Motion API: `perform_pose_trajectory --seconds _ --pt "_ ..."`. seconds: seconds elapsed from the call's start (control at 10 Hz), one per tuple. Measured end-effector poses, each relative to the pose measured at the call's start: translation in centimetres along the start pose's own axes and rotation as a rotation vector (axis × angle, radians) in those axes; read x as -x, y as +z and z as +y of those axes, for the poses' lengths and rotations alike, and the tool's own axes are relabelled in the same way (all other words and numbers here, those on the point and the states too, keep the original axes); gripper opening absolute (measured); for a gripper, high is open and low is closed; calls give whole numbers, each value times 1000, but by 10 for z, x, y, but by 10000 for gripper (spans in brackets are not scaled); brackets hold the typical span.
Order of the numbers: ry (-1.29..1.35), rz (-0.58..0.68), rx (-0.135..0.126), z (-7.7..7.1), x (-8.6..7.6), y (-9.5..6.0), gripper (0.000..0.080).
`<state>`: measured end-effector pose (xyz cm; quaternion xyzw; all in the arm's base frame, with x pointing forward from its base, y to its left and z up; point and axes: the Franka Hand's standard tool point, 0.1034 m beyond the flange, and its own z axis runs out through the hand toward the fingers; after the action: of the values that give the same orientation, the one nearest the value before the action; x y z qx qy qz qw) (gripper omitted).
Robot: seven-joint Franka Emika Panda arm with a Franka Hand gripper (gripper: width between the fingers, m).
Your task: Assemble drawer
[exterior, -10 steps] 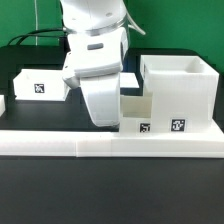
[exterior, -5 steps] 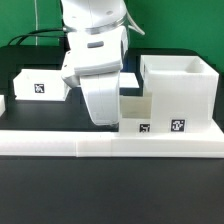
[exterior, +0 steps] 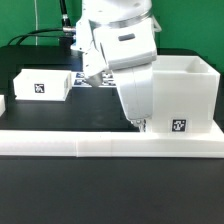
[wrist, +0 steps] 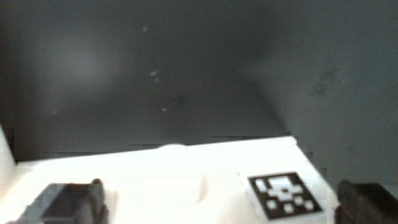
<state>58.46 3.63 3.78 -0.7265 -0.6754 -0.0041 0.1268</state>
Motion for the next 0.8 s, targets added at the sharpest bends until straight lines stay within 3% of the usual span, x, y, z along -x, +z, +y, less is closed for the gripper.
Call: perform_pose_trajectory --seconds 0.4,0.5,0.6,0.8 --pt "-45 5 -13 -2 4 12 649" --pt "-70 4 10 0 13 12 649" --pt "-117 4 12 -3 28 9 649" --pt "-128 -6 29 -17 58 -11 649"
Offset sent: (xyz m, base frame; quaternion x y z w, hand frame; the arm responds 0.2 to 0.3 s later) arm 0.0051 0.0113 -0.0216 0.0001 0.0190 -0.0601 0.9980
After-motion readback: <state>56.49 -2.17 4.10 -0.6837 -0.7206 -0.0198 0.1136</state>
